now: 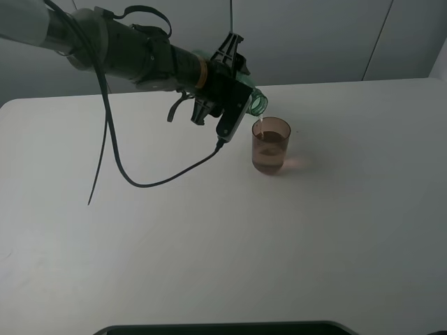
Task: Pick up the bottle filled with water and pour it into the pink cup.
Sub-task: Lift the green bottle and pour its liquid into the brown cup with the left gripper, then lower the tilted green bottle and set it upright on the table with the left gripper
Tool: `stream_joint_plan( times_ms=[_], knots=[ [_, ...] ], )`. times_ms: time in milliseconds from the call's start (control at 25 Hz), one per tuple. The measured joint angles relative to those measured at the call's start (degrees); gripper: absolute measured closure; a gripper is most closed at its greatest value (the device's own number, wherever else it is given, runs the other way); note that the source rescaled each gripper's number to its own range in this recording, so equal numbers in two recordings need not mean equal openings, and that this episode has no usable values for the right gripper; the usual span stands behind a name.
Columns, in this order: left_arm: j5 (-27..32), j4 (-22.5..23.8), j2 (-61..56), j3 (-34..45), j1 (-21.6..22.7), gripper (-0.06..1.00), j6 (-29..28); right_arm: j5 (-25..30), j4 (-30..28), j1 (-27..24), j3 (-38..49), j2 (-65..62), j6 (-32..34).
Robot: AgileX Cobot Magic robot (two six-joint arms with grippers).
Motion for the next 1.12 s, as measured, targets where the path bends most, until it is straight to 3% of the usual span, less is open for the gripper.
stream_joint_plan(
  times_ms=[360, 720, 880, 1120],
  knots=[
    [-1.4, -0.4, 0.0, 0.0, 0.0, 0.92, 0.0, 0.0, 0.0, 0.0, 0.0, 0.0, 0.0],
    [-4.9, -13.6, 0.0, 0.0, 0.0, 0.92, 0.0, 0.0, 0.0, 0.0, 0.0, 0.0, 0.0],
    [-6.4, -26.1, -0.2, 0.0, 0.0, 0.92, -0.1, 0.0, 0.0, 0.0, 0.0, 0.0, 0.0],
    [-12.2, -53.2, -3.7, 0.0, 0.0, 0.92, -0.2, 0.0, 0.0, 0.0, 0.0, 0.0, 0.0]
  ],
)
